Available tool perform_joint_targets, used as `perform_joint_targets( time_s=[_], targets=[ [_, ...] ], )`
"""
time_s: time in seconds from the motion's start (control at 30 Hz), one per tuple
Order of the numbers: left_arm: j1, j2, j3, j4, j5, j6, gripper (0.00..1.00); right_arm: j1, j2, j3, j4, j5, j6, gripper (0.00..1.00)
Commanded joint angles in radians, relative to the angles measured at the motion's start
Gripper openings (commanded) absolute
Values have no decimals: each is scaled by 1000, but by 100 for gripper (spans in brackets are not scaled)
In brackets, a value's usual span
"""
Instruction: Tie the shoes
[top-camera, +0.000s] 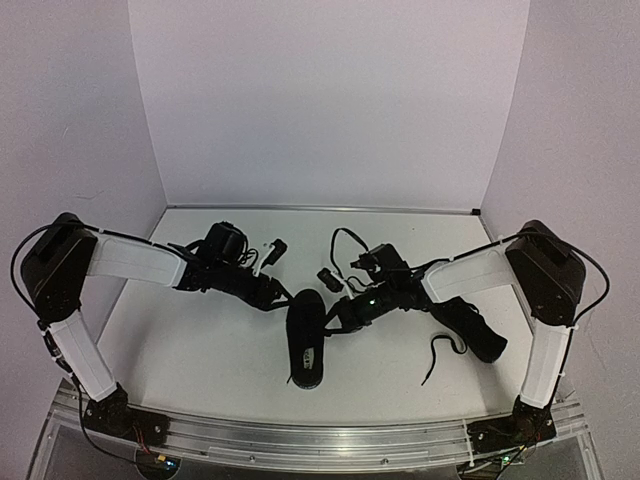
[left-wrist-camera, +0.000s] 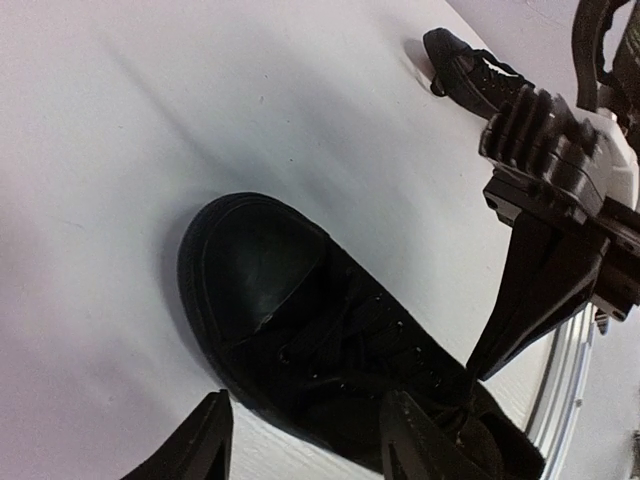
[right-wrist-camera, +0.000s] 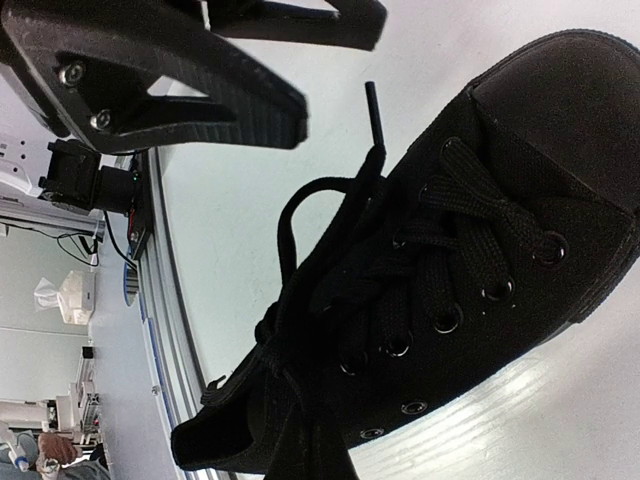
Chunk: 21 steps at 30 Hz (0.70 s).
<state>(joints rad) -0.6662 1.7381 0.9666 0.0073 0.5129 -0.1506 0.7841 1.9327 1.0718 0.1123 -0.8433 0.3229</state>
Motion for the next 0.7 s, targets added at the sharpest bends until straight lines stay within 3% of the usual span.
perform_joint_targets(
  time_s=[0.0,0.2,0.33,0.67],
  targets=[
    [22,-161,-96,27,-106,118,57,2,10,20,17,-5,-10,0],
    [21,-229,-213,18,-102,387,56,2,2,20,16,-4,-5,0],
    [11,-224,-285,149,-28,477,56,3,2,13,11,15,0,0],
    [-87,-104,-236,233,-121,681,54,2,8,14,8,26,13,0]
  ],
)
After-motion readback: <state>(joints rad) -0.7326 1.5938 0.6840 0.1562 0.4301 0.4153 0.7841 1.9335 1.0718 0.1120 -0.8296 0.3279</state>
